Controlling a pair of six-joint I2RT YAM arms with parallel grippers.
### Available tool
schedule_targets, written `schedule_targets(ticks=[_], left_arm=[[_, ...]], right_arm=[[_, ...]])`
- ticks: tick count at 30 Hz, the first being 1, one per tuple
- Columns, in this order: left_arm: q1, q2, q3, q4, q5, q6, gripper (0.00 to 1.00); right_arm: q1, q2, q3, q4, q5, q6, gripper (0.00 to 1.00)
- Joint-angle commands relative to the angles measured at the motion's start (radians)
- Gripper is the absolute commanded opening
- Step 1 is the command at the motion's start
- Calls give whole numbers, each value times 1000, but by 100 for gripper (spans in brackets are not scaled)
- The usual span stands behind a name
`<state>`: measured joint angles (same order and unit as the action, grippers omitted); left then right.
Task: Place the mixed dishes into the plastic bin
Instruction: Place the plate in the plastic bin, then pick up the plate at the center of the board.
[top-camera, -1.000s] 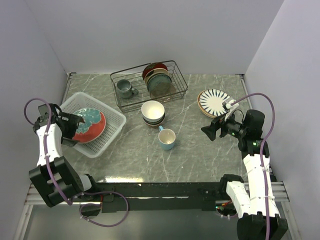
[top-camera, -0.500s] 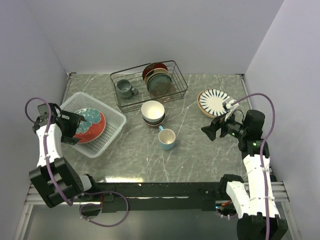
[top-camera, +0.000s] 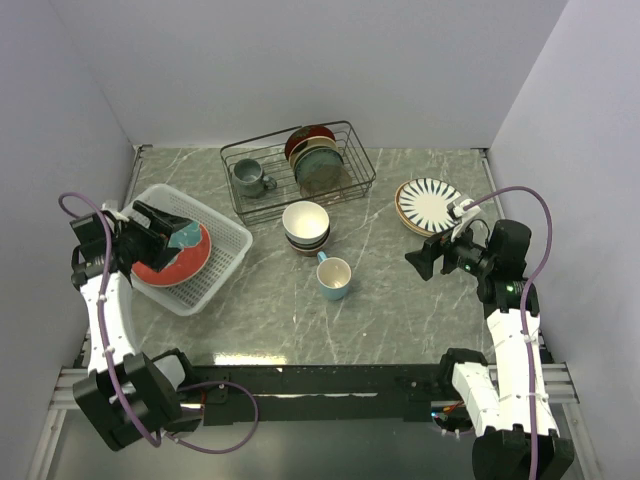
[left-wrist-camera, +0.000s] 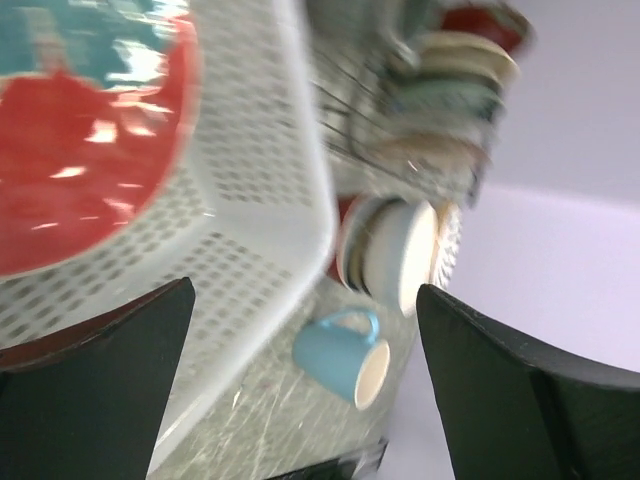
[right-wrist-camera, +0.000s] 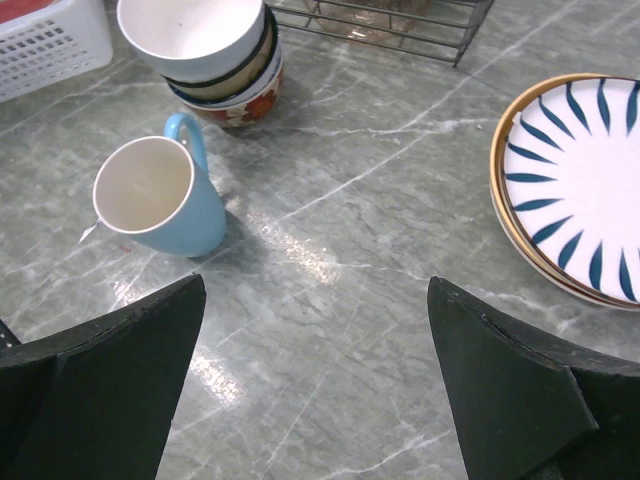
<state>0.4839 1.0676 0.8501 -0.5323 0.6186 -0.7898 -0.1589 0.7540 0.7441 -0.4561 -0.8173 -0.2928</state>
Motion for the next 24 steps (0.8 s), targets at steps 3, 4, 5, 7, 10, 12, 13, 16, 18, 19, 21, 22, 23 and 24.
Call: schedule_targets(ticks=[3,4,5,7,10,12,13,16,18,19,21,22,23,24], left_arm=[[-47,-113,-33,219,280,122,99],[-54,-119,-37,239,289,138,99],[-70,-126,-49,252,302,141,99],[-85,-147,-65,285,317,149,99],[-114,-172,-83,305,307,194,99],[-140,-188,-83,281,256,256,99],[-152,-195,-80,272,235,279,99],[-220,-216,-79,249,138,336,99],[-264,-228,-85,243,103,362,99],[-274,-232,-88,239,71,369,99],[-301,-250,-97,229,38,394,99],[-314,-258,-101,226,21,400,99],[-330,-265,-114,226,-12,405,99],[-337,-279,-120,230,-23,403,99]], right_arm=[[-33,-10,-3,50,30,-8,100],[-37,-12,-5,50,33,-9,100],[-44,-9,-5,53,36,-9,100],[-56,-4,-6,51,44,-12,100],[-70,-2,-12,59,60,-19,100],[-77,4,-15,59,64,-22,100],[-83,7,-15,59,64,-25,100],[-91,22,-18,65,70,-31,100],[-97,36,-18,65,84,-35,100],[-99,41,-18,65,89,-42,100],[-99,60,-12,60,98,-49,100],[-99,67,-9,57,101,-60,100],[-102,85,-3,54,102,-66,100],[-99,96,9,45,106,-74,100]])
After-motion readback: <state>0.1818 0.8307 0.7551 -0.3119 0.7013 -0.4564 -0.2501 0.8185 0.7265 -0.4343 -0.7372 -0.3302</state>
